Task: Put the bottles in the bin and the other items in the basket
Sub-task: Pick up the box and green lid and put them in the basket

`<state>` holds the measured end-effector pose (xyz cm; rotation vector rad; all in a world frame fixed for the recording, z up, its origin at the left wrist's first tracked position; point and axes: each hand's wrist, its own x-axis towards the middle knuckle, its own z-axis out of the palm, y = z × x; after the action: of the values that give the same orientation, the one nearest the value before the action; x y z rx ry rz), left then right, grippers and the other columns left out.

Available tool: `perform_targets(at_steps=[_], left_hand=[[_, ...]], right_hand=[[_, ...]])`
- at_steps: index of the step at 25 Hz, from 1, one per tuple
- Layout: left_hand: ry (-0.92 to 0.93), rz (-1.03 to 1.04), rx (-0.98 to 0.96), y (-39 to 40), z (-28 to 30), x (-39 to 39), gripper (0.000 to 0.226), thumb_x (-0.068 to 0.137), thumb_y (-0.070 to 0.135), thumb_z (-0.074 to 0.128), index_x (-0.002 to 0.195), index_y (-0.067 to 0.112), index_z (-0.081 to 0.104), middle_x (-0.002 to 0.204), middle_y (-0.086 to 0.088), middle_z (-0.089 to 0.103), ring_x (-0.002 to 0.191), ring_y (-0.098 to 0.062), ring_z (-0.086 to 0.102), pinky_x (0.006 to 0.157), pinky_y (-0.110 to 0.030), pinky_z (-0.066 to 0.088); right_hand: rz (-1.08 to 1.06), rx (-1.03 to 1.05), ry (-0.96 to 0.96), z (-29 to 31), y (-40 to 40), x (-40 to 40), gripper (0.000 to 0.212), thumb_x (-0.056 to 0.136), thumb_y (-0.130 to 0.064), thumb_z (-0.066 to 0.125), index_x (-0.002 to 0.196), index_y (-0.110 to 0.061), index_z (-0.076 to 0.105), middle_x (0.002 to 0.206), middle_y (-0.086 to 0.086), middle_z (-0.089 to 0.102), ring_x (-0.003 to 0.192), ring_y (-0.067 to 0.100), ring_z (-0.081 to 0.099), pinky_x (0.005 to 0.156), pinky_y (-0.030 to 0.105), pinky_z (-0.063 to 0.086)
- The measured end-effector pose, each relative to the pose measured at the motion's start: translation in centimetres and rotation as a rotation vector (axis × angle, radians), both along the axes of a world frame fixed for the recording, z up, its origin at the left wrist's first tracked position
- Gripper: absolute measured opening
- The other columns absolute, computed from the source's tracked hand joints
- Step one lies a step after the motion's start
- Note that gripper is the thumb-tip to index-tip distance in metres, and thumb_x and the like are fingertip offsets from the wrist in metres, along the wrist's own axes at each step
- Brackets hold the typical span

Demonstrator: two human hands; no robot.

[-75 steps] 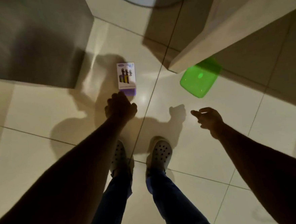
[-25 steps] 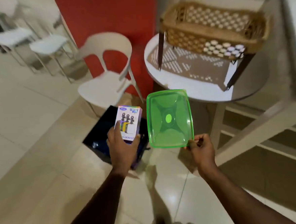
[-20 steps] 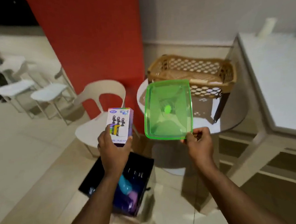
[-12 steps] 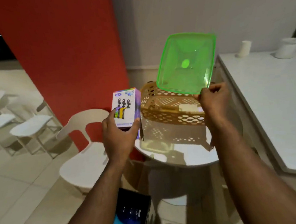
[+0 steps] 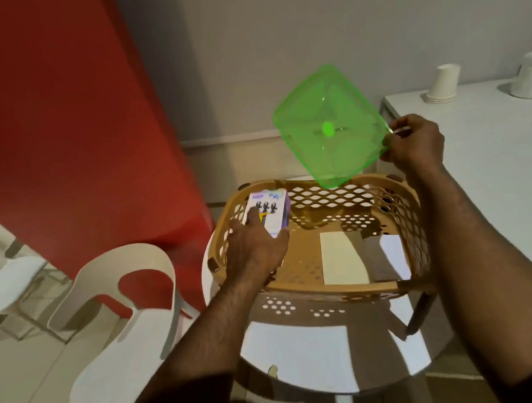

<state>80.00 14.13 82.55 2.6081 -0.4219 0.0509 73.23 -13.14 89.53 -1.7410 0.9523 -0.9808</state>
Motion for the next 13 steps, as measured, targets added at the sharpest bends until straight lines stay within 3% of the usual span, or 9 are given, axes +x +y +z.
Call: perform_targets(at_steps=[3,6,10,13], left_hand=[[0.232,0.004,0.246,-0.5,-2.6,2.0,0.082,0.079,0.056,0.059,0.146,0.026,0.023,0.145,-0.016,0.029,0.128,-0.037,0.039,0.096,-0.041,0.042],[0.327,-0.008,0.422,-0.7,-3.5,3.4,0.085,0.074,0.054,0.063,0.144,0.023,0.025,0.138,-0.016,0.031,0.125,-0.037,0.042,0.092,-0.040,0.044],[0.371,-0.074,0.568,-0.9,-4.1,3.9,0.102,0.064,0.059,0.070,0.145,0.025,0.018,0.134,-0.015,0.041,0.123,-0.033,0.047,0.090,-0.042,0.045],[0.357,-0.099,0.599,-1.0,-4.7,3.9,0.108,0.059,0.060,0.075,0.143,0.024,0.018,0.130,-0.014,0.046,0.121,-0.032,0.049,0.087,-0.039,0.046]], right_hand=[[0.149,-0.090,0.151,-2.5,-1.8,2.8,0.017,0.087,-0.007,0.066,0.096,-0.020,0.069,0.083,0.008,0.071,0.046,0.003,0.065,0.045,0.019,0.055],[0.328,-0.171,0.287,-5.0,-1.4,5.1,0.013,0.088,-0.009,0.067,0.095,-0.020,0.070,0.088,0.011,0.072,0.068,0.025,0.071,0.065,0.035,0.060],[0.408,-0.372,0.428,-6.9,-0.3,7.5,0.015,0.088,-0.013,0.066,0.100,-0.019,0.073,0.091,0.007,0.075,0.075,0.022,0.067,0.074,0.024,0.048],[0.428,-0.395,0.511,-6.9,-0.8,8.2,0.015,0.087,-0.012,0.067,0.099,-0.019,0.074,0.095,0.010,0.076,0.086,0.027,0.069,0.077,0.028,0.048]])
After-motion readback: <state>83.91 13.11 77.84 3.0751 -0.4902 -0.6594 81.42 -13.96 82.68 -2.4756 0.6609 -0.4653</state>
